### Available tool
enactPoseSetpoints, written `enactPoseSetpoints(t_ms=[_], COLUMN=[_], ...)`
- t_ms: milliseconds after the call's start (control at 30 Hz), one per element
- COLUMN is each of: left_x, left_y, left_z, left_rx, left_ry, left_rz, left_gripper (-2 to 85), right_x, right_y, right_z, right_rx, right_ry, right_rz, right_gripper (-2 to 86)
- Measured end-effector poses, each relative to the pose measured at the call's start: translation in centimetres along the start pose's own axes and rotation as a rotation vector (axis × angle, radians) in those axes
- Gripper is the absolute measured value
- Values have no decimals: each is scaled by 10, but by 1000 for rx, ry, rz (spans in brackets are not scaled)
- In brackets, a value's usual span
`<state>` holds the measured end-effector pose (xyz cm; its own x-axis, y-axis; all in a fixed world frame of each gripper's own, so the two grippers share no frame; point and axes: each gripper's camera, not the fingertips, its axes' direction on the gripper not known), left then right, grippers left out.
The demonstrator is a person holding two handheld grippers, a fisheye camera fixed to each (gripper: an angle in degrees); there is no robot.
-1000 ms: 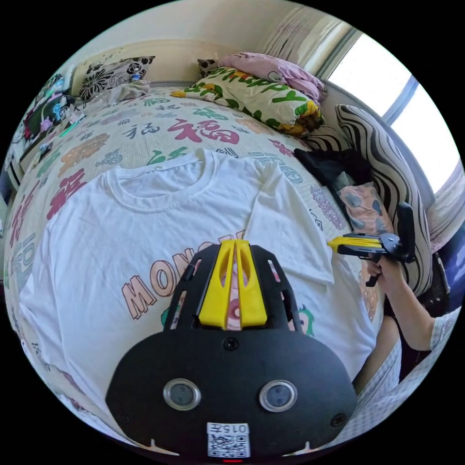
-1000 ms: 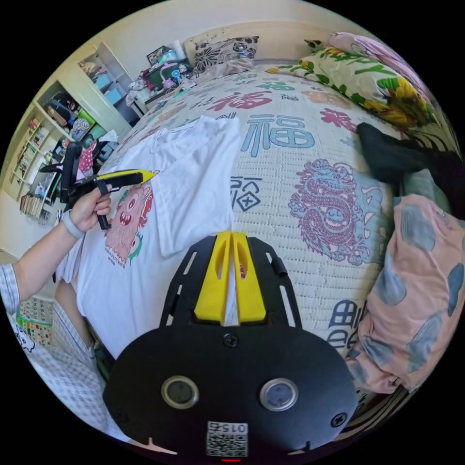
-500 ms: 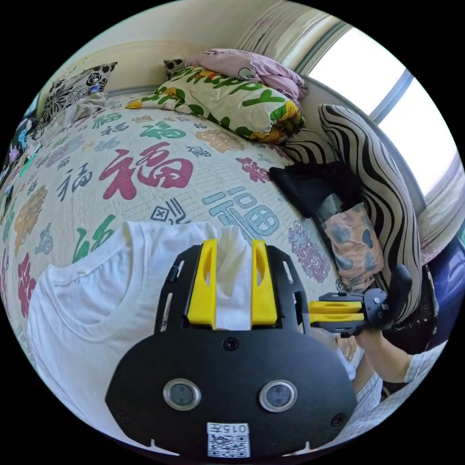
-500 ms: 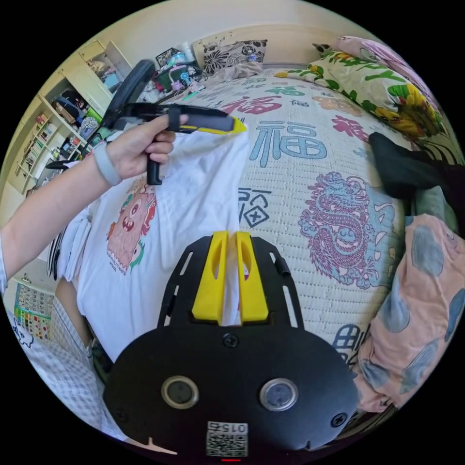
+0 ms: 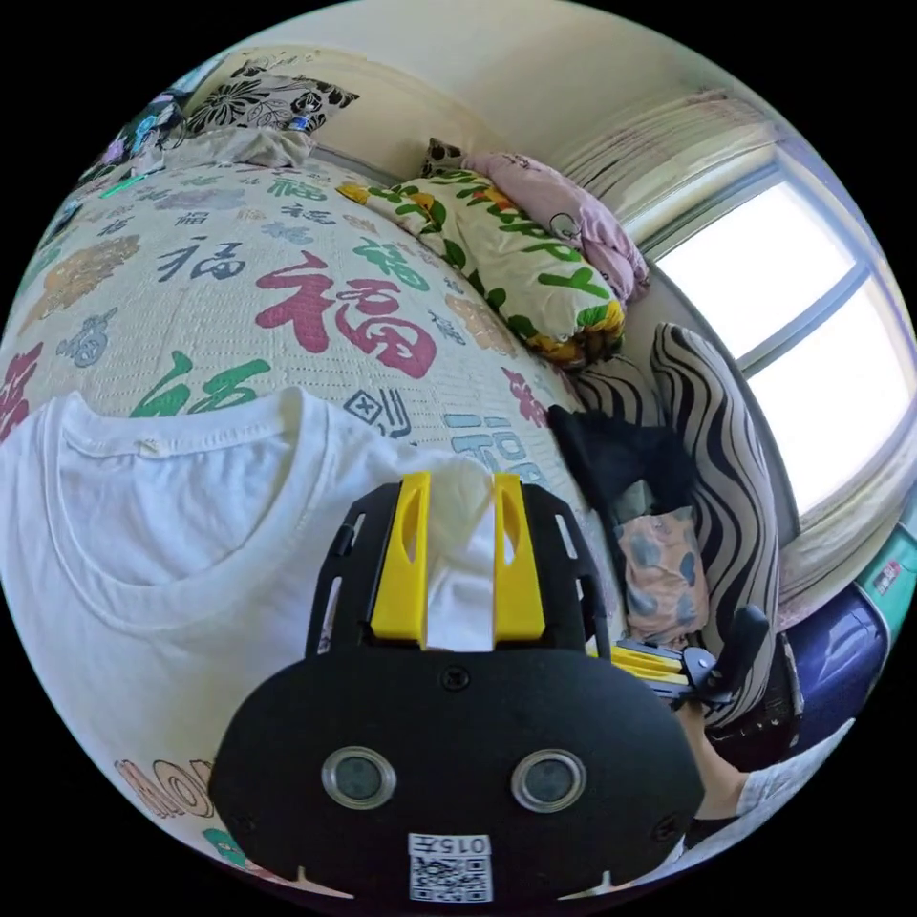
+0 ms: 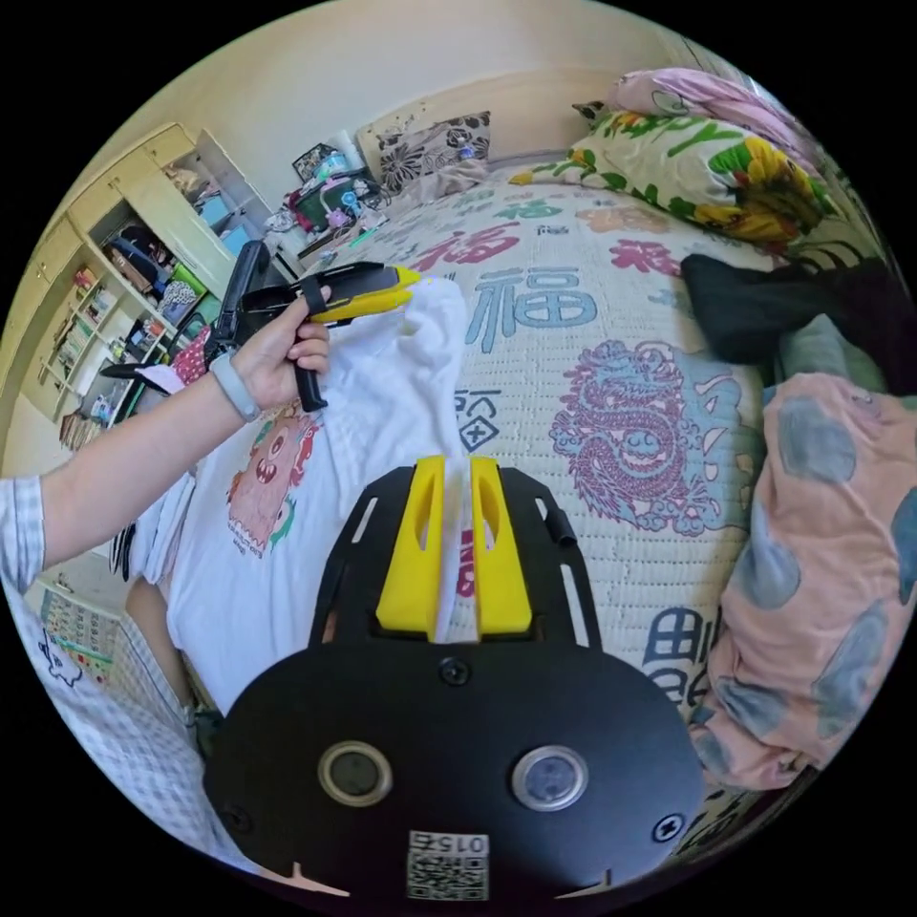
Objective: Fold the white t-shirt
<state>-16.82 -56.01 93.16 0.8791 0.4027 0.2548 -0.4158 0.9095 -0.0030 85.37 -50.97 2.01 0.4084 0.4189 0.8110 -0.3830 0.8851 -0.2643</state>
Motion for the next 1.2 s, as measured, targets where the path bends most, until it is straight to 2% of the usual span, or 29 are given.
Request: enactPoseSetpoints(t_ms=[133,200,300,400,533,700,767,833,933,1100,1200], left_x=[11,15,21,33,56,78,81,86,100,129,147], left_y=[40,59,81,90,97,112,118,125,135,154,168], left_z=[-54,-63,-61,-63,-83,-102,-98,-90,-96,-124,-130], left_rx=[-2,-52,-157,-161,-121,-115,-158,-211,-173,-115,-153], left_ry=[-87,-155,-208,-246,-267,-270,-238,-182,-212,-226,-276], left_rz=[100,134,156,163,197,221,181,136,118,139,164], left_gripper=[96,91,76,28,-3,7,42,31,0,-3,4], right_x=[-25,-51,-70,-68,-60,-60,-60,-60,-63,-71,-73], right_y=[11,16,18,19,22,31,33,35,38,43,45], right_z=[-7,7,45,79,88,105,120,134,155,188,213], right_rx=[52,20,-95,-197,-167,-131,-157,-168,-185,-201,-227], right_ry=[-48,-53,3,7,-19,-43,-34,-37,-18,0,14], right_rz=[-144,-268,-335,-305,-253,-268,-265,-257,-264,-298,-303], right_gripper=[56,58,52,27,-2,-7,-7,-7,-6,-6,-6])
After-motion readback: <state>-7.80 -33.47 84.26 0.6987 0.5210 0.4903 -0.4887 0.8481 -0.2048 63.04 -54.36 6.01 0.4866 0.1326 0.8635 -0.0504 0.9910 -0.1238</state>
